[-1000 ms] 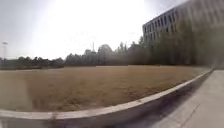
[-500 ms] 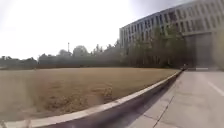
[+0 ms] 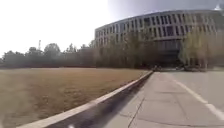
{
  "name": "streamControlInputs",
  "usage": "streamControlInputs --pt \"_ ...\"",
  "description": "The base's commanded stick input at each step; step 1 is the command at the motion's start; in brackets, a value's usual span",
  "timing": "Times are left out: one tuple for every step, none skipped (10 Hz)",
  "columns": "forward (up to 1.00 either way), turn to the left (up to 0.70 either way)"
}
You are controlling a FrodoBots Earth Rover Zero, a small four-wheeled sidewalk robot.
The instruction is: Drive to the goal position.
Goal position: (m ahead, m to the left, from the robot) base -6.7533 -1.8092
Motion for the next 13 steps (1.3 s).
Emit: streamControlInputs --pt "0.05 -0.33" --pt "0.05 -0.33" --pt "0.05 -0.32" --pt "0.05 -0.33" --pt "0.05 -0.32" --pt "0.05 -0.32" --pt "0.05 -0.32" --pt "0.05 -0.33" --pt "0.05 -0.32" --pt "0.05 -0.32" --pt "0.05 -0.33" --pt "0.05 -0.32" --pt "0.05 -0.33"
